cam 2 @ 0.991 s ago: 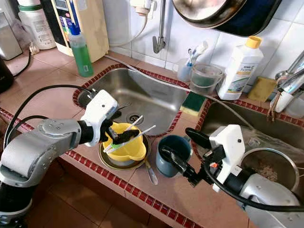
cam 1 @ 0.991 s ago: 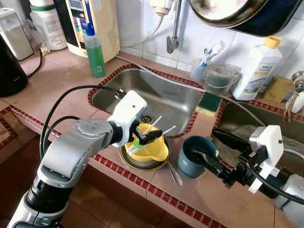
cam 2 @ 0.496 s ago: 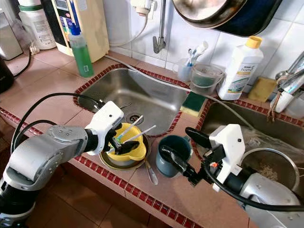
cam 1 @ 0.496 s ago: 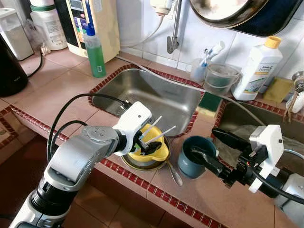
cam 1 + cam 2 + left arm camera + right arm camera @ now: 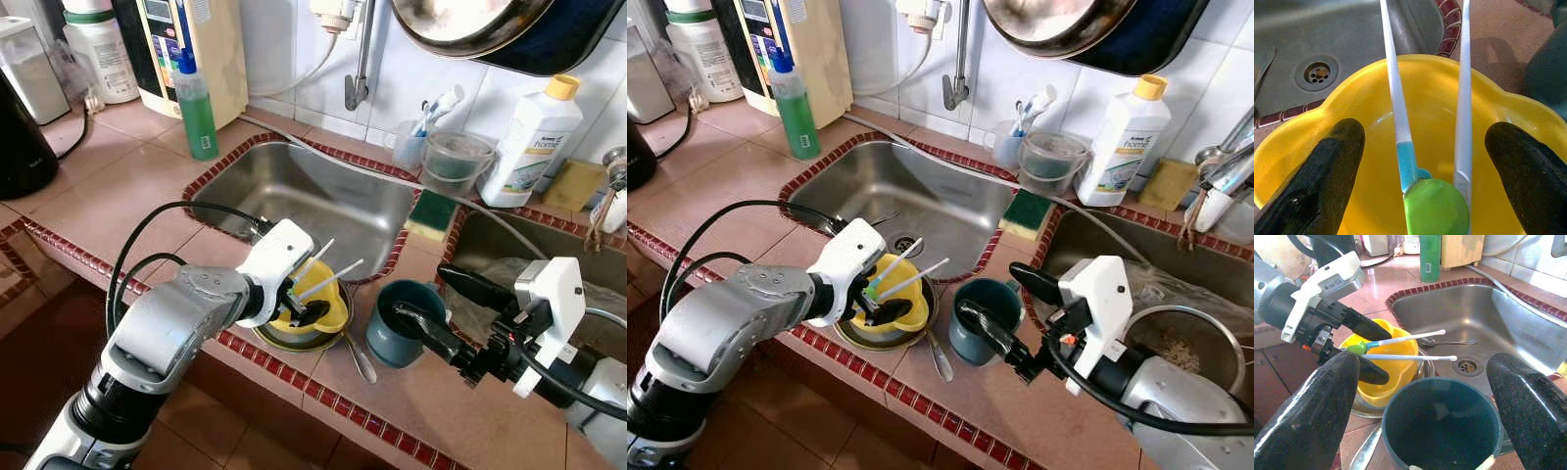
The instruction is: Kitchen organization
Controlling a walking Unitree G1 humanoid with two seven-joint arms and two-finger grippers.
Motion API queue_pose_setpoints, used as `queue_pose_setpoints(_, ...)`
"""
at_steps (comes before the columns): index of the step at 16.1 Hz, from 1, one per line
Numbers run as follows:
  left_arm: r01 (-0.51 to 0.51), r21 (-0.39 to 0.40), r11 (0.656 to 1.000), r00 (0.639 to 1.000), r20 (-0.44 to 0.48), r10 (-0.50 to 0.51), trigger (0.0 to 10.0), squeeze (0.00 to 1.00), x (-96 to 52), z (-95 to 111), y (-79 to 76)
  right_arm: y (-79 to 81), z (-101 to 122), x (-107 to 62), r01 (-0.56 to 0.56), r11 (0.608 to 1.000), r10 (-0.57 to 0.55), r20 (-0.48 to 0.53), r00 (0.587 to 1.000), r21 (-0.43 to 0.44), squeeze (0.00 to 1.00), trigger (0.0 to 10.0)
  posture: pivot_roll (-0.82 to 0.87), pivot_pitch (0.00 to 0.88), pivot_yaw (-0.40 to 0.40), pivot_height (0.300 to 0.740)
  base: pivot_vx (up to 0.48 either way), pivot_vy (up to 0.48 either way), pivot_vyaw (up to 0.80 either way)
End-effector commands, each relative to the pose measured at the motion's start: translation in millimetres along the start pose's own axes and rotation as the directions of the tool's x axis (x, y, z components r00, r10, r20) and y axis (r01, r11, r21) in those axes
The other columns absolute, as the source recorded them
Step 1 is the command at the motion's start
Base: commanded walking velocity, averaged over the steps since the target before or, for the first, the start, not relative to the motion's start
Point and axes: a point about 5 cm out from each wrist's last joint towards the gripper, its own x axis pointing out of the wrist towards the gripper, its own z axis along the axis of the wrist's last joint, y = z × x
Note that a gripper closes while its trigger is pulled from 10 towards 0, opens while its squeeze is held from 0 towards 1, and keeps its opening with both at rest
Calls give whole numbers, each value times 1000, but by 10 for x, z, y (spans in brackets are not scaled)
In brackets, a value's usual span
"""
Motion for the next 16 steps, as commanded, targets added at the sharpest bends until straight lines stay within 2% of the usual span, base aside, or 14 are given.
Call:
queue_pose_setpoints(1,-4,17,1000,1000,-20,4,7490,0,19,-40,1,-7,19,-7,0,1000,0,4,1000,-6,0,10000,-106,18,-14,740,0,0,0)
queue_pose_setpoints(2,-6,10,1000,1000,-15,6,1451,0,20,-44,4,-6,20,-6,0,1000,0,4,1000,-5,0,10000,-109,20,-11,740,0,0,0)
queue_pose_setpoints(3,1,-1,1000,1000,-5,-1,0,0,17,-35,6,-8,23,-5,2,1000,-2,6,1000,-4,0,10000,-108,21,-12,740,0,0,0)
queue_pose_setpoints(16,4,0,1000,1000,4,-4,0,0,18,-15,10,-13,33,4,6,1000,-6,11,1000,4,0,10000,-107,33,-15,740,0,0,0)
